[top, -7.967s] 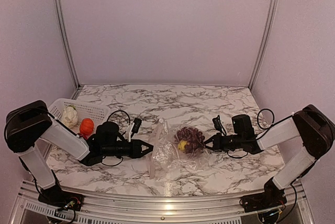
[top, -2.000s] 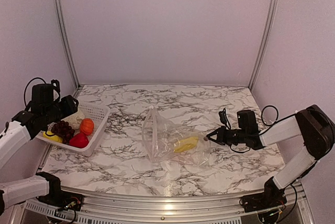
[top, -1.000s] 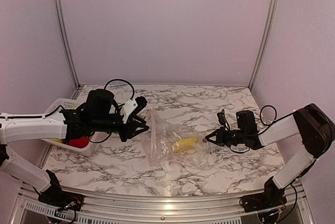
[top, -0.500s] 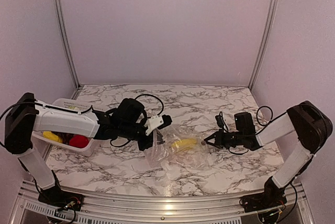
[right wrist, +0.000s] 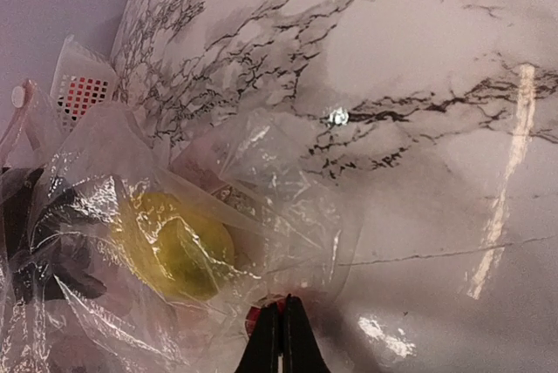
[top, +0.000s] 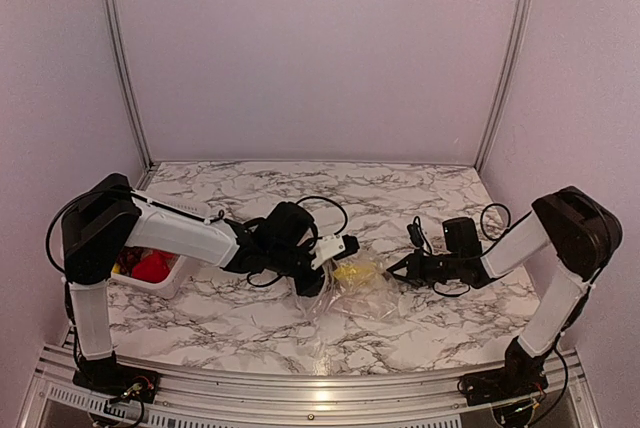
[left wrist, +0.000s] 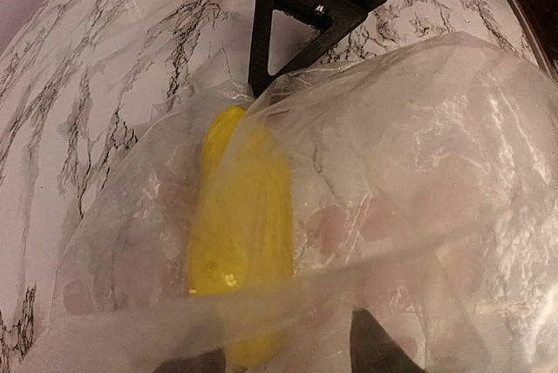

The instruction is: Open the zip-top bag and remove the fake food

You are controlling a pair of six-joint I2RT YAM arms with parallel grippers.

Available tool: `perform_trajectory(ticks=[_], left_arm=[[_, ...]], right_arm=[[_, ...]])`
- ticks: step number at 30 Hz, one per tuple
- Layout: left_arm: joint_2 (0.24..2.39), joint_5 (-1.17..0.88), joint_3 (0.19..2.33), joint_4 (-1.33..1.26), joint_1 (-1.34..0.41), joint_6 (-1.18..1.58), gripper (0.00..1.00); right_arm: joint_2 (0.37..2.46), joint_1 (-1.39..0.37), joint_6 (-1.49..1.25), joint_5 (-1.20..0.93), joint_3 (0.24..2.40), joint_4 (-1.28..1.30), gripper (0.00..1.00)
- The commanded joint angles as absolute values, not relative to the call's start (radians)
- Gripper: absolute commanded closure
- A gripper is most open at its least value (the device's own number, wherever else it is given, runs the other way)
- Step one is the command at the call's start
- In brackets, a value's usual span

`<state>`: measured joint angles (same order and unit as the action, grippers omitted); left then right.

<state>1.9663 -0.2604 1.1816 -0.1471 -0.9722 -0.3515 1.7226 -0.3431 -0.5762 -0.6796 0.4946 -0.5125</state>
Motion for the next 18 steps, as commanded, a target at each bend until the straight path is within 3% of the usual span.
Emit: perform_trajectory(ticks=[1, 8, 18], left_arm=[[1.994, -0.263, 1.213, -0.186, -0.982, -0.345, 0.49], [2.014, -0.221, 1.252, -0.214, -0.98, -0.299, 0.47], [2.17, -0.255, 1.452, 0.015, -0.983, -0.391, 0.45]], right_arm=[[1.736, -0.341, -0.572, -0.698, 0.522, -0.537, 1.0], [1.741, -0.342, -0.565, -0.703, 0.524, -0.533, 1.0], [1.729, -0.341, -0.552, -0.697, 0.522, -0.514, 1.0]])
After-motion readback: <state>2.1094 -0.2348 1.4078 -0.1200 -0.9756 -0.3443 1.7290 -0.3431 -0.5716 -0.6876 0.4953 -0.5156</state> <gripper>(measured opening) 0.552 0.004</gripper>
